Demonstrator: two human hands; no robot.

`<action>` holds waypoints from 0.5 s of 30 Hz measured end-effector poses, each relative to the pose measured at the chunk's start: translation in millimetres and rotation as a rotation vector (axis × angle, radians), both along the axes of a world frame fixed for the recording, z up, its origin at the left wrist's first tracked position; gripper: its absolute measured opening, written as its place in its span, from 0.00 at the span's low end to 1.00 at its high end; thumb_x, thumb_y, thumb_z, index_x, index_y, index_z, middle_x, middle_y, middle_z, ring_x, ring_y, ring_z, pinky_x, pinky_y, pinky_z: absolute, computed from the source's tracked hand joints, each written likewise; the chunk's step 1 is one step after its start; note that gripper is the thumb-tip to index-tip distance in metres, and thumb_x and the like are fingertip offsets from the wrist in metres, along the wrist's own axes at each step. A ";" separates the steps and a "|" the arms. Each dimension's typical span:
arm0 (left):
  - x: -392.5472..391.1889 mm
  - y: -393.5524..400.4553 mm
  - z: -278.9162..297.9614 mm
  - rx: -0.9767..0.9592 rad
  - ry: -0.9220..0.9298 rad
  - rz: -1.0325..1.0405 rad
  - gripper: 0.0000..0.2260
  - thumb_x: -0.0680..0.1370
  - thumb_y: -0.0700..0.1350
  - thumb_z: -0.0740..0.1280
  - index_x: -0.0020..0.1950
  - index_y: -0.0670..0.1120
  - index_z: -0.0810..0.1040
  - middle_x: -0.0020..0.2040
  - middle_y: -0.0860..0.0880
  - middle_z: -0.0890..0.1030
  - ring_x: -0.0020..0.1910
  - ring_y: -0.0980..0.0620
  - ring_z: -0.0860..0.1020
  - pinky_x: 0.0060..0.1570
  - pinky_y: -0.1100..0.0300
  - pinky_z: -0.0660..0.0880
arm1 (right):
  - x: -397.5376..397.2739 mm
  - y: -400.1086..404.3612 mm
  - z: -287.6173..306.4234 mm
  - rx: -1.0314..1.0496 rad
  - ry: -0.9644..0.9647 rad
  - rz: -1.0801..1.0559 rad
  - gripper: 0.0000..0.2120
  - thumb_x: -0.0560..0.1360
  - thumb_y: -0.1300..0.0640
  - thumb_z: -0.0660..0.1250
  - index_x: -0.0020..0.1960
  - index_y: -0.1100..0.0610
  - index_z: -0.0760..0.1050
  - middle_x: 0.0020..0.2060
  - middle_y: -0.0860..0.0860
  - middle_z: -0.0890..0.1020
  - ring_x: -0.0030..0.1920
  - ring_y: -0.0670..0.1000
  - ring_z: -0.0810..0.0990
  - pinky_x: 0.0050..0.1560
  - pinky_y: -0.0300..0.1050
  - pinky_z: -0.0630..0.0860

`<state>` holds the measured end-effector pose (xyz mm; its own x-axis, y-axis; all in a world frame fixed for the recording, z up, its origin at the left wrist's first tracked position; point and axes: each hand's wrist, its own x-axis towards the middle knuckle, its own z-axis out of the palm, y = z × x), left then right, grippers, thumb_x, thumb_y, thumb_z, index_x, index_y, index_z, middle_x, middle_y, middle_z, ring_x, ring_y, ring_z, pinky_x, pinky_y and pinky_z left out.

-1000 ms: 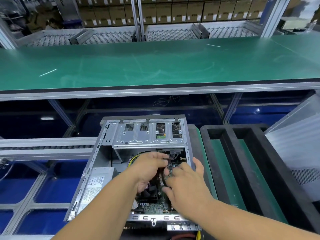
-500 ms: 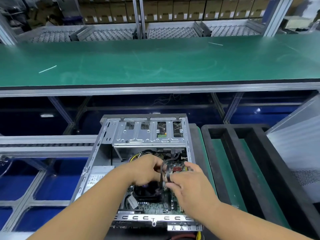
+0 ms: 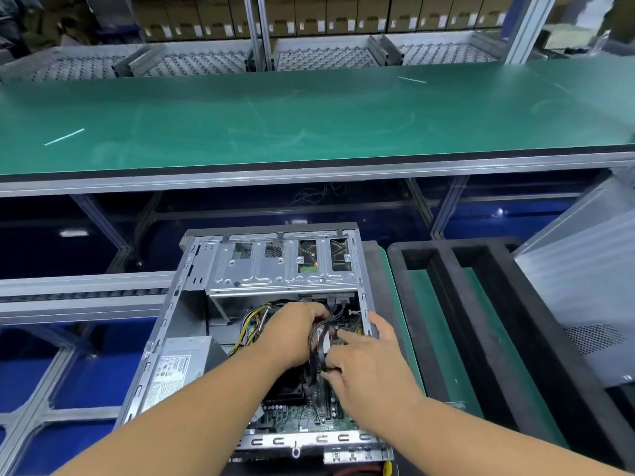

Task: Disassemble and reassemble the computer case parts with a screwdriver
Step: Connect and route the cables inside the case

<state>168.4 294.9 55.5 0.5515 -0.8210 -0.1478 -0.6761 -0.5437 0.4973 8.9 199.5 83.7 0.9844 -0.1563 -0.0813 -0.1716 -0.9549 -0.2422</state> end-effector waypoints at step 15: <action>3.1 -38.9 -44.4 0.284 -0.177 -0.005 0.08 0.73 0.38 0.64 0.36 0.47 0.71 0.34 0.50 0.73 0.39 0.43 0.80 0.41 0.54 0.79 | -22.5 1.8 -4.4 0.217 -0.129 -0.075 0.10 0.75 0.50 0.56 0.36 0.49 0.68 0.35 0.42 0.72 0.55 0.42 0.73 0.78 0.60 0.51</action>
